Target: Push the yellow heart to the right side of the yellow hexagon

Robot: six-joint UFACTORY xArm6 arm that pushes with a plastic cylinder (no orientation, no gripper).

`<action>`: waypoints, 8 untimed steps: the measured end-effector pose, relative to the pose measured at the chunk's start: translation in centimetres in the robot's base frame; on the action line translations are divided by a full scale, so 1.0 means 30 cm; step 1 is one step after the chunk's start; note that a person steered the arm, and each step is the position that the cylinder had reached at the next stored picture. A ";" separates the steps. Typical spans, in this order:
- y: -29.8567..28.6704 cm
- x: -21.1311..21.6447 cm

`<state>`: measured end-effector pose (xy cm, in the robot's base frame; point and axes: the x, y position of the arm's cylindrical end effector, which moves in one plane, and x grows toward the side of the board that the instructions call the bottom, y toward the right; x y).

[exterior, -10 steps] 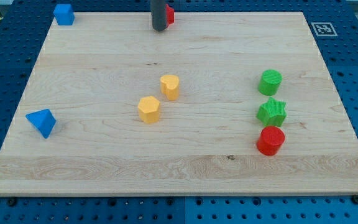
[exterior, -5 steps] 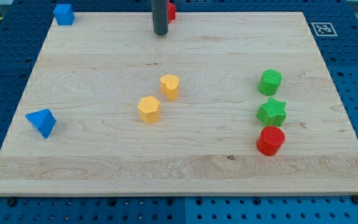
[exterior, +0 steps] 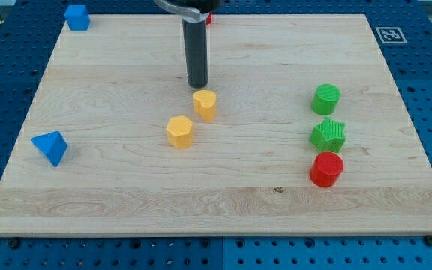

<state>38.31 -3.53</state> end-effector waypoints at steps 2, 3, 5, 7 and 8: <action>0.007 0.137; 0.010 0.210; 0.017 0.366; 0.026 0.529; 0.027 0.540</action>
